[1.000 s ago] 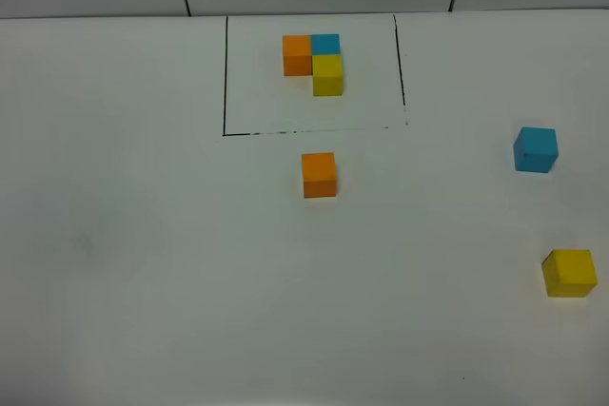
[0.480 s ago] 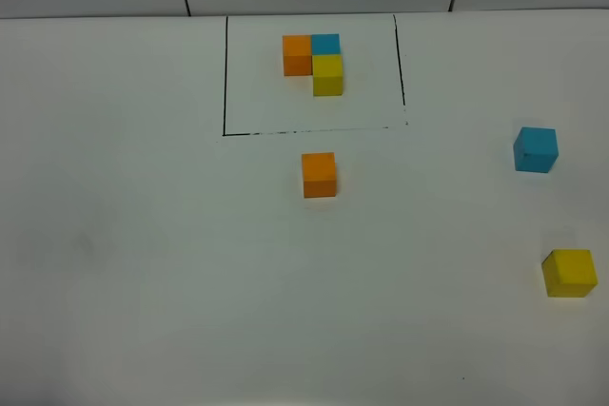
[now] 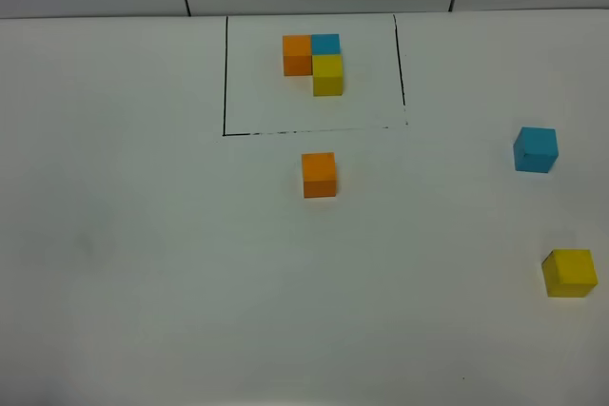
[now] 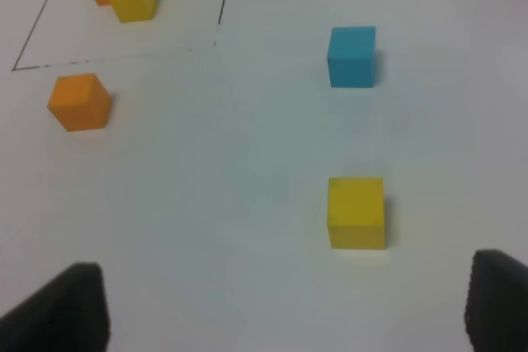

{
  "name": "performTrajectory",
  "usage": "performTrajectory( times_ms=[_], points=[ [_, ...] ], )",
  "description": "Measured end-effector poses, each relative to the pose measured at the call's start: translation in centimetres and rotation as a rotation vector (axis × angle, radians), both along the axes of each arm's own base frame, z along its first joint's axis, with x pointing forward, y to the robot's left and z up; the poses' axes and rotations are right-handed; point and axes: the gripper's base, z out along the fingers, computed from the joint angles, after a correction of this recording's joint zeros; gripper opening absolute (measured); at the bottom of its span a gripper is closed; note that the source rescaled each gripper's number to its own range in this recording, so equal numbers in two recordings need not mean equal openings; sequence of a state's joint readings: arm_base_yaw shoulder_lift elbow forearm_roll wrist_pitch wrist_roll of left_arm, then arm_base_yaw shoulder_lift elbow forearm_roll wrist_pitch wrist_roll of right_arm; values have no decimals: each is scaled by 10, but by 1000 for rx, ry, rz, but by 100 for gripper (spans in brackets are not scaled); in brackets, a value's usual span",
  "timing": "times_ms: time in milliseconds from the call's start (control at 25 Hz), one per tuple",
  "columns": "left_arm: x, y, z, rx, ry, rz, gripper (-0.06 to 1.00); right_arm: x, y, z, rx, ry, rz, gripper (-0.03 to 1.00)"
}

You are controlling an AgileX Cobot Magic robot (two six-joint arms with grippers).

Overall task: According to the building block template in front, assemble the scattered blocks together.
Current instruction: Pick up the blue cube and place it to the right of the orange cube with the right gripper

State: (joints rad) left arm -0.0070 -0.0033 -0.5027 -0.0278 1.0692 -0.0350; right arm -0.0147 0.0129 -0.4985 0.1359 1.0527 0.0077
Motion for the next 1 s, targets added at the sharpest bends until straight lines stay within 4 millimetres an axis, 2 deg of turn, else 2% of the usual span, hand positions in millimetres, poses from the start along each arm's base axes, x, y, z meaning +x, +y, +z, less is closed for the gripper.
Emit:
performTrajectory(
  times_ms=[1000],
  points=[
    [0, 0, 0, 4, 0, -1, 80, 1, 0, 0, -1, 11, 0, 77]
  ],
)
